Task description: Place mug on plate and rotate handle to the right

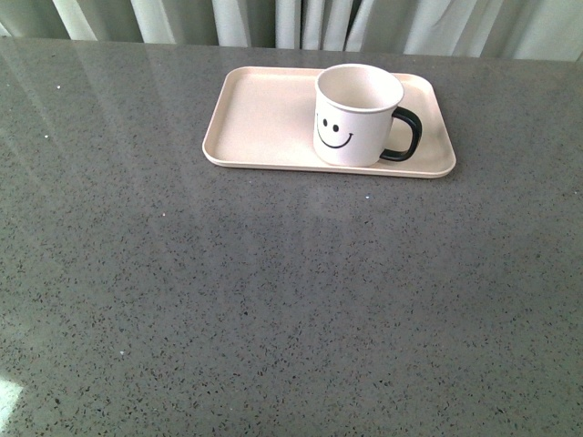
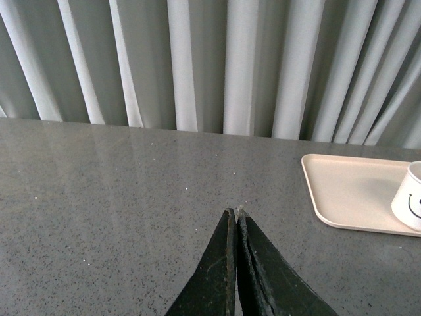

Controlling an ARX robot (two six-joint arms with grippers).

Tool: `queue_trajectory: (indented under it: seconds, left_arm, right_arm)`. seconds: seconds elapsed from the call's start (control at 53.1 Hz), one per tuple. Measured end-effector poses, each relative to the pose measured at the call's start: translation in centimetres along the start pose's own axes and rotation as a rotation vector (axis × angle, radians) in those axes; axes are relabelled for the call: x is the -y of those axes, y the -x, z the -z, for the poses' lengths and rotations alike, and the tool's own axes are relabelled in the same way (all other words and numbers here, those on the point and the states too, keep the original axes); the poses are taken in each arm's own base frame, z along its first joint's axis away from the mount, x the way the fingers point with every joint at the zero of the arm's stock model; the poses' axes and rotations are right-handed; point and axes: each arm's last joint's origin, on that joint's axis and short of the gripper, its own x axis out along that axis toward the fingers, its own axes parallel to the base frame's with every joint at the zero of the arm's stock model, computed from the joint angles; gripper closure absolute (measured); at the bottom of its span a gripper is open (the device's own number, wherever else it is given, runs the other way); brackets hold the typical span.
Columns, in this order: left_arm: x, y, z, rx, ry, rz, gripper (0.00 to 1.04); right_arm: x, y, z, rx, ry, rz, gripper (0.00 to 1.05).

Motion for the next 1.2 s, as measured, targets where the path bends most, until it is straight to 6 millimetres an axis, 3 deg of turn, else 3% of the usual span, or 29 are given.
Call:
queue_trajectory:
  seconds: [0.151, 0.245, 0.452, 0.64, 0.715, 0.809, 0.865, 0.978, 1.091, 1.204]
  left_arm:
    - [0.0, 0.0, 0.0, 0.001, 0.001, 0.000, 1.02]
    - [0.0, 0.0, 0.0, 0.000, 0.000, 0.000, 0.82]
    - [0.0, 0.0, 0.0, 0.000, 0.000, 0.000, 0.50]
    - [0.0, 0.0, 0.0, 0.001, 0.000, 0.000, 0.08]
    - [0.0, 0.0, 0.0, 0.001, 0.000, 0.000, 0.10]
    - [0.0, 0.0, 0.0, 0.001, 0.000, 0.000, 0.09]
    - [0.0, 0.0, 0.0, 0.002, -0.001, 0.001, 0.09]
    - [0.0, 0.0, 0.0, 0.001, 0.000, 0.000, 0.09]
    - [0.0, 0.0, 0.0, 0.002, -0.001, 0.000, 0.09]
    - [0.0, 0.0, 0.0, 0.002, 0.000, 0.000, 0.09]
  right_arm:
    - [0.0, 0.0, 0.0, 0.000, 0.000, 0.000, 0.09]
    - [0.0, 0.0, 0.0, 0.000, 0.000, 0.000, 0.09]
    - [0.0, 0.0, 0.0, 0.000, 0.000, 0.000, 0.09]
    - [0.0, 0.0, 0.0, 0.000, 0.000, 0.001, 0.09]
    - [0.0, 0.0, 0.0, -0.003, 0.001, -0.002, 0.09]
    - [0.2, -0.3, -0.2, -0.304, 0.042, -0.090, 0.09]
    - [0.7, -2.0, -1.0, -0.473, 0.068, -0.092, 0.09]
    - [1.7, -5.8, -2.9, -0.468, 0.112, -0.061, 0.09]
    - [2.6, -11.9, -3.9, -0.486, 0.136, -0.038, 0.09]
    - [2.6, -18.1, -3.2, -0.613, 0.121, -0.043, 0.09]
